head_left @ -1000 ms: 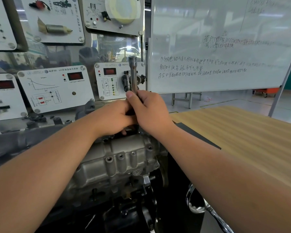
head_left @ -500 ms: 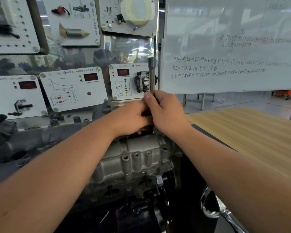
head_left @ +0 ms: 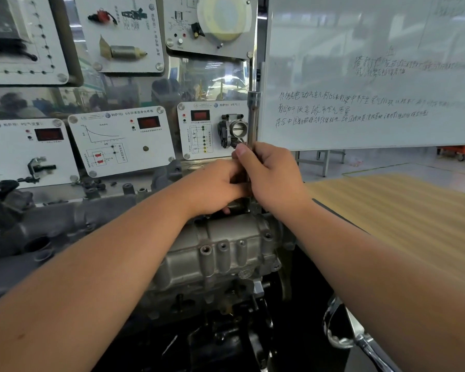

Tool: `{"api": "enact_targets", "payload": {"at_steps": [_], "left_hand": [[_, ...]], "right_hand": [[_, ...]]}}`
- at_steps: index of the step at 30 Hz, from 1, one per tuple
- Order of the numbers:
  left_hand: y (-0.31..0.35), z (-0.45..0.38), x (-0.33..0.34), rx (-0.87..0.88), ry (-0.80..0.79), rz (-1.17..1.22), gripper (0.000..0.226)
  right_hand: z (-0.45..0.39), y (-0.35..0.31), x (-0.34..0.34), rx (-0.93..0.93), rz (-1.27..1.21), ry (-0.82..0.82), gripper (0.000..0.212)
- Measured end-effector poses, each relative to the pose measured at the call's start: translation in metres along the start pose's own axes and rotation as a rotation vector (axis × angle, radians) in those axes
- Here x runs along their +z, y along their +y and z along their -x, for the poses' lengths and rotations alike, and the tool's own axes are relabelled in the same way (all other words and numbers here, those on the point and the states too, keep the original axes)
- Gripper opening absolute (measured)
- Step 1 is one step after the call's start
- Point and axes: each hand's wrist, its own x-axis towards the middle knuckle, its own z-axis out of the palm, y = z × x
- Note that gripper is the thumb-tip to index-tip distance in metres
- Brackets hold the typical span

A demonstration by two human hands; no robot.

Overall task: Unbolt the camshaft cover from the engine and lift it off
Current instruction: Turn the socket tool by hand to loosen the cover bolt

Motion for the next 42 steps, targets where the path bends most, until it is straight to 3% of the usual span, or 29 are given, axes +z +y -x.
{"api": "enact_targets", "payload": {"at_steps": [3,8,14,17,23,29,34,37,42], "left_hand": [[0.001,0.0013,-0.0023,0.017,0.026,-0.069,0.021],[0.0009,-0.0028,0.0019,0.04,0.045,-0.11,0.017],[-0.0009,0.0002,0.0005,0.008,0.024,0.047,0.024],[-0.0011,0.0,-0.0012,0.012,0.041,-0.009,0.023],[0.0006,-0.0017,0.0,0.002,0.062,-0.078,0.025],[-0.0031,-0.0025,0.0016,-0.035,0.048,0.063,0.015],[-0.001,-0.001,-0.0014,-0.018,0.058,-0.003,0.014],[0.002,-0.0009,0.0,0.004,0.069,-0.03,0.025],[0.001,-0.0005,0.0005,-0.003,0.053,0.048,0.025]], "right_hand": [[-0.0008,0.0005,0.0021,0.013,0.019,-0.042,0.042],[0.0014,0.0029,0.0014,0.006,-0.023,0.083,0.016],[0.0012,-0.001,-0.0002,-0.016,0.024,-0.008,0.038],[0.0016,-0.0026,0.0008,-0.021,0.043,-0.069,0.041],[0.0039,-0.003,-0.0007,0.015,-0.047,0.043,0.015],[0.0028,-0.0026,-0.003,-0.002,0.026,0.01,0.038],[0.0034,-0.0032,-0.0019,0.007,-0.042,-0.008,0.031],[0.0024,-0.0018,-0.0018,0.036,-0.008,0.041,0.02],[0.0045,-0.0051,-0.0022,-0.011,0.118,-0.004,0.036]]}}
